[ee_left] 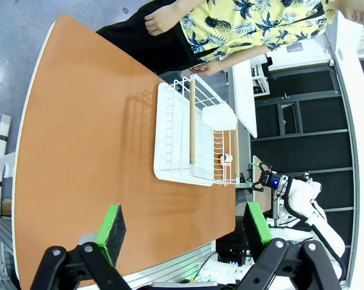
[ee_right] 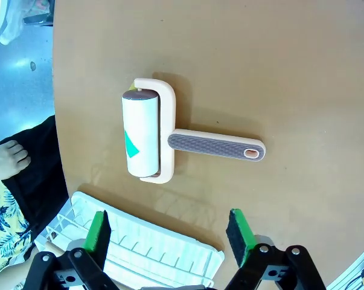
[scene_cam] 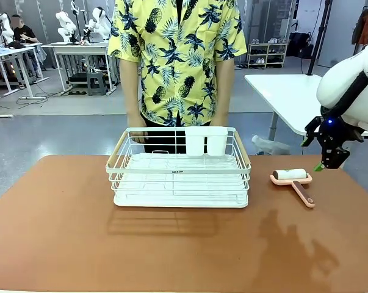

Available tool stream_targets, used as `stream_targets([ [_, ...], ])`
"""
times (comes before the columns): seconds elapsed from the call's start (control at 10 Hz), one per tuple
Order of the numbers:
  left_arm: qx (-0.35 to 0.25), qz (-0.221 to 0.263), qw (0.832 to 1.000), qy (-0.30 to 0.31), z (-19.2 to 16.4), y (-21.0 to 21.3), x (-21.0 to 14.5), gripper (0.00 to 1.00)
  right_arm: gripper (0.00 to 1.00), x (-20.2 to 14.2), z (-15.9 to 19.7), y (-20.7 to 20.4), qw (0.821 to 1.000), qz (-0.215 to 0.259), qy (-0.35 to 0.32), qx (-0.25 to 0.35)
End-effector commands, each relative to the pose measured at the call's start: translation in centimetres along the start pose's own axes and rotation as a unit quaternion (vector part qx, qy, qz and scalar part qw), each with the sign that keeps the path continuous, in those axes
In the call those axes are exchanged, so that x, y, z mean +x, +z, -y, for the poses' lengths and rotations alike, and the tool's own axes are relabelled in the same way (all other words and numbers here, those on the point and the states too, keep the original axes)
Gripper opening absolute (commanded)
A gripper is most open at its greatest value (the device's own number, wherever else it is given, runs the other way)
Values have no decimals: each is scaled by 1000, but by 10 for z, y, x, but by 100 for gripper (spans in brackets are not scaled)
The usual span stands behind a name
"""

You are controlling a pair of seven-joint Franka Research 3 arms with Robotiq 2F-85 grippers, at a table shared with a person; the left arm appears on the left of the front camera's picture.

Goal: Clean the table.
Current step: Place the Lint Roller down when the Dish drying rack is positioned in the middle of the table.

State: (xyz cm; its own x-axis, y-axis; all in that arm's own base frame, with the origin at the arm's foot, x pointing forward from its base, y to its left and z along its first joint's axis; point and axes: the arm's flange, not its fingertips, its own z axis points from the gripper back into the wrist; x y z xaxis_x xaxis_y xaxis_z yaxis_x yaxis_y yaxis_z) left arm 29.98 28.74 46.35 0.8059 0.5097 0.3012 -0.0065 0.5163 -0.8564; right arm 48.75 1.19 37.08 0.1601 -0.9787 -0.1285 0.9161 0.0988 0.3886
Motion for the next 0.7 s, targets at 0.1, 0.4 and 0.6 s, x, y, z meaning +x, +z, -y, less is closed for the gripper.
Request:
stream_targets([
  [0.1,-6,1,1000,-2,0,2,-1,100,100,0,0,1,1000,0,0,1],
  [0.4,-6,1,1000,-2,0,2,-1,100,100,0,0,1,1000,0,0,1],
  [0.6,-6,1,1000,-2,0,2,-1,100,100,0,0,1,1000,0,0,1],
])
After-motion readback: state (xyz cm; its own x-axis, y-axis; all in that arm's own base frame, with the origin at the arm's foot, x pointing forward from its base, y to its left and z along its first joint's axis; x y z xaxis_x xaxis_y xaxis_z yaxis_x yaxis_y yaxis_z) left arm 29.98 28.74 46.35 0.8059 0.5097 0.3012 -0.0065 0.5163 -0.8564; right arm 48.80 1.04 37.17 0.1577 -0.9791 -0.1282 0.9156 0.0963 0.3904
